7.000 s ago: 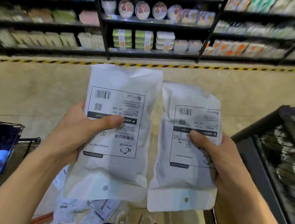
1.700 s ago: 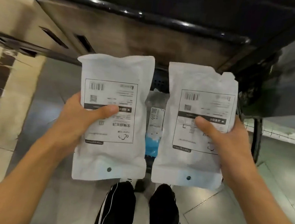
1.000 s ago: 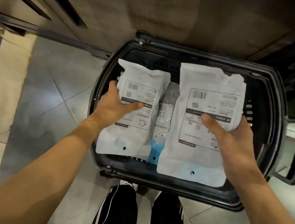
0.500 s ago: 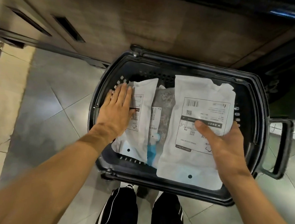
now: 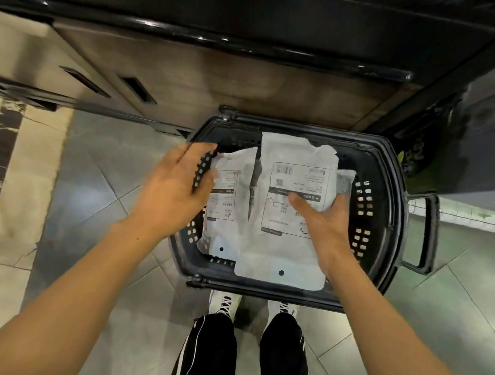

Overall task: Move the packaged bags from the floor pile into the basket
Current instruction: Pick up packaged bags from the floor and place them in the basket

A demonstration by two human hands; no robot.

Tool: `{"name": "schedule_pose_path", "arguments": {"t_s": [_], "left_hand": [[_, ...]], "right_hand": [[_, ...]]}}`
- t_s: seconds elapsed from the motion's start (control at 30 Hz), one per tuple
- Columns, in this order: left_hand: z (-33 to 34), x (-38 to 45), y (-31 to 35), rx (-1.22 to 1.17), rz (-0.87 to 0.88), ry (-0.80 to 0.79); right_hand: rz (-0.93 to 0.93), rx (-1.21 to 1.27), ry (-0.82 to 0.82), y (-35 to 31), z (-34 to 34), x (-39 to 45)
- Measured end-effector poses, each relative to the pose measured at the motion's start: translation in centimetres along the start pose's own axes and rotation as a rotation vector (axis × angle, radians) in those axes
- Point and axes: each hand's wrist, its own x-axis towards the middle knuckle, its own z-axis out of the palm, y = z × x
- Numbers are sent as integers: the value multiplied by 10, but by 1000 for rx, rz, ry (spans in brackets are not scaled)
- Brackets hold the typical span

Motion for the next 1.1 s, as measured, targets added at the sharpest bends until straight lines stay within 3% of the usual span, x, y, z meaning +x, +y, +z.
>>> {"name": "schedule_pose_path", "arguments": {"t_s": [0.2,0.33,0.4,0.63,0.87,1.1], "left_hand": [[-25,-19,-9,142,61,-67],[-23,-17,-18,175,70,-41],[-17,-16,-17,184,72,-54],[-9,-22,-4,247,75,-26],[-30,-53,29,378,62,-18],[-146,-129,112,352,13,210]], "right_hand": [[-6,-295,-12,28,37,26],[-85,-671,219,39,38,27],[-149,-794,243,36,28,26],[-668,-1103,37,-15,-9,-2],[-728,-1403,-111,-85,-45,-53],[-859,-1403,-153,-189,-65,-178]]}}
